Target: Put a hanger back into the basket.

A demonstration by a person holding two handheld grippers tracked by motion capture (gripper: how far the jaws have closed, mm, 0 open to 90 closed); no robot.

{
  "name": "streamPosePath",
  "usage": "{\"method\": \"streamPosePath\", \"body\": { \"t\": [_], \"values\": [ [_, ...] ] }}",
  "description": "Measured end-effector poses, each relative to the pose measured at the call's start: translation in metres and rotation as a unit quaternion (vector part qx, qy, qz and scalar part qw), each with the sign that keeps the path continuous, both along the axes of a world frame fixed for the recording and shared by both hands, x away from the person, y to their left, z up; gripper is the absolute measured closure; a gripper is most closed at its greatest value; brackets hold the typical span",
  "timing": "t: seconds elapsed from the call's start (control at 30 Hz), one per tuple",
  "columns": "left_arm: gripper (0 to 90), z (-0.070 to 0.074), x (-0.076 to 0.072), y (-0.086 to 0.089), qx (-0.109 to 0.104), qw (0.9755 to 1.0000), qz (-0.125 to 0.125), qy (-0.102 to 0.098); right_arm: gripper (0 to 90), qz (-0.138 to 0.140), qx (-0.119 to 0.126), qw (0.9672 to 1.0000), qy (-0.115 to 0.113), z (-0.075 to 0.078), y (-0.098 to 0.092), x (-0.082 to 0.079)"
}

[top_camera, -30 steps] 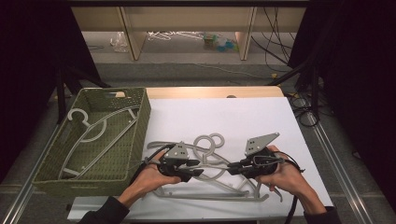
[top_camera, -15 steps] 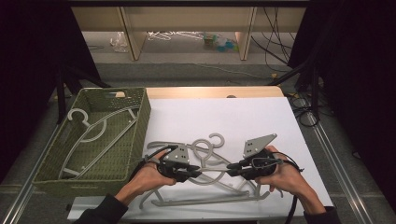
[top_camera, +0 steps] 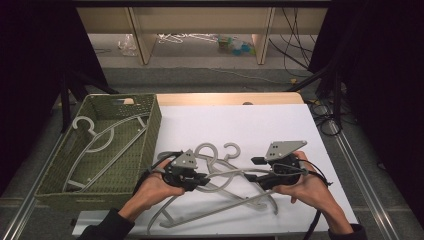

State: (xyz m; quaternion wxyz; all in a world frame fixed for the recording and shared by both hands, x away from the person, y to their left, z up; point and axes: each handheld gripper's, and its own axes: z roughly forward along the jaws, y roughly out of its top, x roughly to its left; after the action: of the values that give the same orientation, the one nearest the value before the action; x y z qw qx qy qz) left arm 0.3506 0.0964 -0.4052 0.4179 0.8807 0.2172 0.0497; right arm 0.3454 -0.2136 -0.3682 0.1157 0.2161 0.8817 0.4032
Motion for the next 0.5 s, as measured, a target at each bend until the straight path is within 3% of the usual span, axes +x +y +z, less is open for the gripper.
{"method": "streamPosePath", "body": {
  "t": [0.17, 0.33, 0.5],
  "values": [
    [81.7, 0.008, 0.004, 0.014, -0.008, 0.9994, 0.032, 0.004, 35.3, -0.038, 0.037, 0.9986, -0.007, 0.003, -0.01, -0.008],
    [81.7, 0.021, 0.0, 0.017, -0.003, 0.999, 0.041, -0.017, 32.4, -0.057, 0.045, 0.9972, -0.019, -0.001, -0.018, -0.018],
    [81.7, 0.033, 0.001, 0.023, -0.024, 0.9979, 0.056, -0.023, 32.4, -0.068, 0.058, 0.9956, -0.028, -0.001, -0.023, -0.026]
  ]
}}
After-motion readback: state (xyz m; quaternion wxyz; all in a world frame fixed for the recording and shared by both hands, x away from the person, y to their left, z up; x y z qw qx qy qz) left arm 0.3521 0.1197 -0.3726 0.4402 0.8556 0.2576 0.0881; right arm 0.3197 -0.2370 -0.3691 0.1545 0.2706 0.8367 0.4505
